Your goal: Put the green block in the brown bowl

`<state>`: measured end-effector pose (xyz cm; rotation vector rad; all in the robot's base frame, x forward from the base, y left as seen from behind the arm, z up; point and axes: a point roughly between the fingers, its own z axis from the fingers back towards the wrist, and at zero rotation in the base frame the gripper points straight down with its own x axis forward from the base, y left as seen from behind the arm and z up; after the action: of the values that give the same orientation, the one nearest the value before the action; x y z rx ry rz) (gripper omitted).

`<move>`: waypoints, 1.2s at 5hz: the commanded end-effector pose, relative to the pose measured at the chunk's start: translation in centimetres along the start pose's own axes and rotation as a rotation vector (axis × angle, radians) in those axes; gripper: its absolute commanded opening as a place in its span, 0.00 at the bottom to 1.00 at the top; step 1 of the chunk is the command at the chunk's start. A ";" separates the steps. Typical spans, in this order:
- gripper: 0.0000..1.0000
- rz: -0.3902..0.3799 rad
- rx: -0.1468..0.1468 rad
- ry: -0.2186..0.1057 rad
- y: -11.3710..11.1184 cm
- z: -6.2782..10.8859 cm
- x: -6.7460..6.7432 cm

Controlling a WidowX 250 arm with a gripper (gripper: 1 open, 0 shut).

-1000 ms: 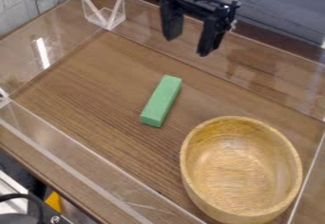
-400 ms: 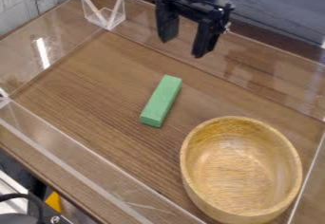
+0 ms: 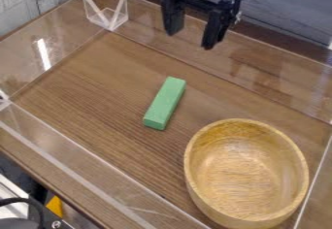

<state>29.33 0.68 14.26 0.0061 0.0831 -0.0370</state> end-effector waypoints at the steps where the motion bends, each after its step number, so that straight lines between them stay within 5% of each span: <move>1: 1.00 -0.029 0.010 -0.051 -0.5 1.3 -0.1; 2: 1.00 -0.072 0.015 -0.049 -1.2 1.1 -0.6; 3: 1.00 -0.040 0.014 -0.051 -1.9 0.7 0.3; 6: 1.00 0.138 0.005 -0.056 -1.4 0.5 0.5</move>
<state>29.21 -0.95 13.45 0.0167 0.0709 0.0942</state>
